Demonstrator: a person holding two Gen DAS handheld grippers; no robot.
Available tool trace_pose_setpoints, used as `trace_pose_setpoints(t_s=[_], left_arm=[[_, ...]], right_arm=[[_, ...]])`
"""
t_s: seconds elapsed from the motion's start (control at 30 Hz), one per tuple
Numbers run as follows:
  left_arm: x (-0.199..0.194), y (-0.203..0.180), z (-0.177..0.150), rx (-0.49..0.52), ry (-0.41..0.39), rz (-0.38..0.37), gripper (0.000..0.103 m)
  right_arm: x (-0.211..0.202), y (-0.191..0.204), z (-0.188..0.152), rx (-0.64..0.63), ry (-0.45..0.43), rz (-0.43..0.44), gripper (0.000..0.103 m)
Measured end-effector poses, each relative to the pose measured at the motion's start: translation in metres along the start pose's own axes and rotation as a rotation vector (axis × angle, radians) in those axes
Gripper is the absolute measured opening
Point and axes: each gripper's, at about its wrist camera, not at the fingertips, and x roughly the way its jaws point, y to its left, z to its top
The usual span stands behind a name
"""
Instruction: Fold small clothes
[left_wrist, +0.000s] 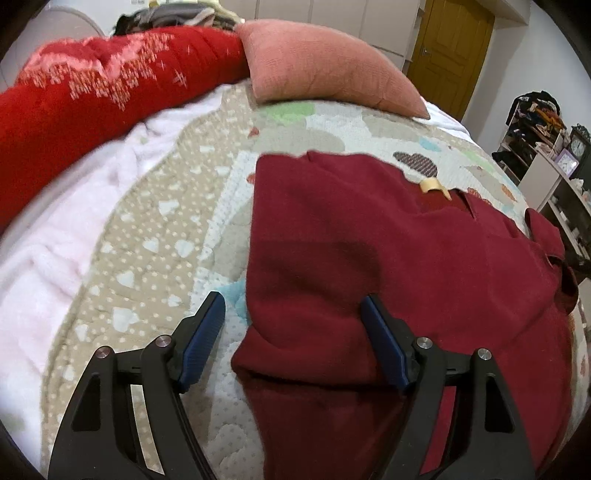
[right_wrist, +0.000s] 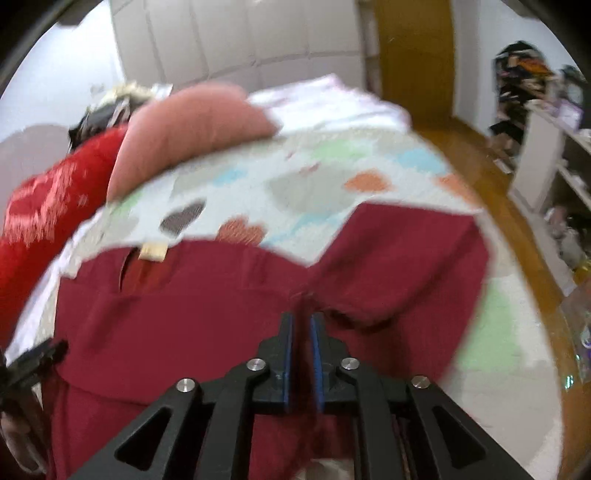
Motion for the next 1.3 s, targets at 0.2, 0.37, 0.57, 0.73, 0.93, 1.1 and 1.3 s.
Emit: trace_pose_setpoints(t_s=[0.2, 0.37, 0.57, 0.73, 0.93, 1.1, 1.3], left_arm=[[-0.020, -0.016, 0.003, 0.038, -0.075, -0.020, 0.077], [-0.006, -0.028, -0.002, 0.091, -0.021, -0.015, 0.077], [-0.001, -0.025, -0.004, 0.078, -0.002, -0.029, 0.077], [0.001, -0.028, -0.005, 0.086, 0.000, -0.022, 0.077], [0.002, -0.028, -0.005, 0.086, 0.003, -0.019, 0.077], [0.003, -0.028, -0.005, 0.088, 0.006, -0.018, 0.078], [0.002, -0.024, -0.005, 0.080, 0.006, -0.026, 0.078]], right_arm=[[-0.010, -0.035, -0.006, 0.039, 0.023, -0.082, 0.022], [-0.007, -0.029, -0.009, -0.009, -0.004, -0.047, 0.040], [0.001, -0.024, -0.008, -0.040, 0.018, 0.022, 0.043], [0.002, -0.052, 0.000, 0.221, 0.022, 0.177, 0.043], [-0.013, -0.052, 0.012, 0.274, -0.014, 0.218, 0.043], [0.032, -0.070, 0.021, 0.363, 0.061, 0.183, 0.043], [0.038, -0.093, 0.030, 0.483, -0.001, 0.298, 0.006]])
